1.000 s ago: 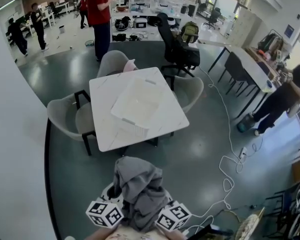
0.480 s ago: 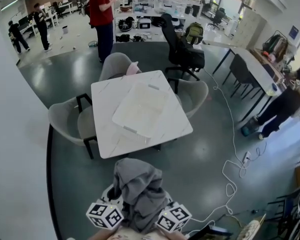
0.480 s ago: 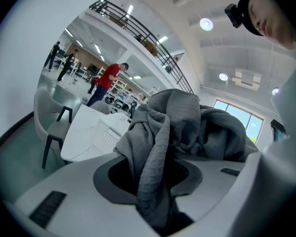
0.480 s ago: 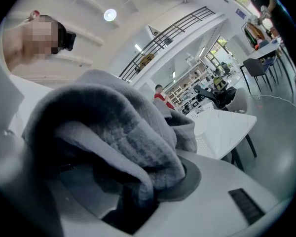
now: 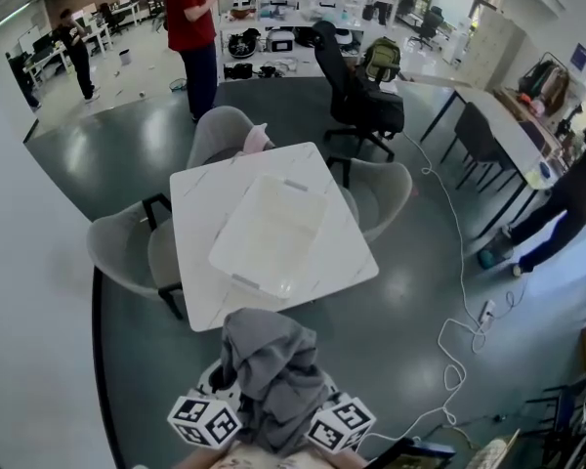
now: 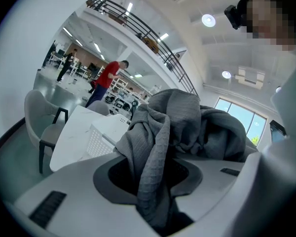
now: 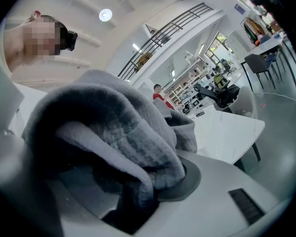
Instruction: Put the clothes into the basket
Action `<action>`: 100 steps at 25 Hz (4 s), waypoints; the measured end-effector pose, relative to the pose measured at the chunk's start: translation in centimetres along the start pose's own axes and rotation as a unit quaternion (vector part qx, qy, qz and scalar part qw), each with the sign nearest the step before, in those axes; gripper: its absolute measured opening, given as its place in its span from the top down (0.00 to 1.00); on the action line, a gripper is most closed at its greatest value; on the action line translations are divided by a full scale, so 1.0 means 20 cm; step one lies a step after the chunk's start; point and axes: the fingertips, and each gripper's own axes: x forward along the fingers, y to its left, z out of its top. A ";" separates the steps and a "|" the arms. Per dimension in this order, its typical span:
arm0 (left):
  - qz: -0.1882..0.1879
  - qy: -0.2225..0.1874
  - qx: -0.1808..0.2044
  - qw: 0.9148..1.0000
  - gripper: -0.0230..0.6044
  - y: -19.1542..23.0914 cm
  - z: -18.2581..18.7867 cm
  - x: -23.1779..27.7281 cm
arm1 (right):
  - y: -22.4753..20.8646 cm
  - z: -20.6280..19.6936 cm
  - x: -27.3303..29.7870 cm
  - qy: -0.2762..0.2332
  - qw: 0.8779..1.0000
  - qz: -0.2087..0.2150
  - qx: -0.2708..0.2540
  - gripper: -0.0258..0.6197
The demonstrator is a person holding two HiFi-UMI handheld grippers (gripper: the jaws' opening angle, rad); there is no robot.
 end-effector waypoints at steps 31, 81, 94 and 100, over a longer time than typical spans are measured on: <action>0.056 -0.040 0.017 0.998 0.76 -0.03 0.39 0.88 | -0.63 0.61 0.50 0.010 0.997 0.072 0.000 0.77; 0.098 0.003 -0.038 0.995 0.76 0.39 0.55 1.24 | -0.89 0.60 1.02 0.068 0.996 0.043 0.046 0.77; 0.088 0.042 -0.050 0.994 0.76 0.57 0.55 1.38 | -0.99 0.53 1.20 0.075 0.995 0.005 0.071 0.77; 0.084 0.058 -0.054 0.993 0.76 0.68 0.56 1.44 | -1.04 0.49 1.30 0.078 0.994 -0.015 0.078 0.77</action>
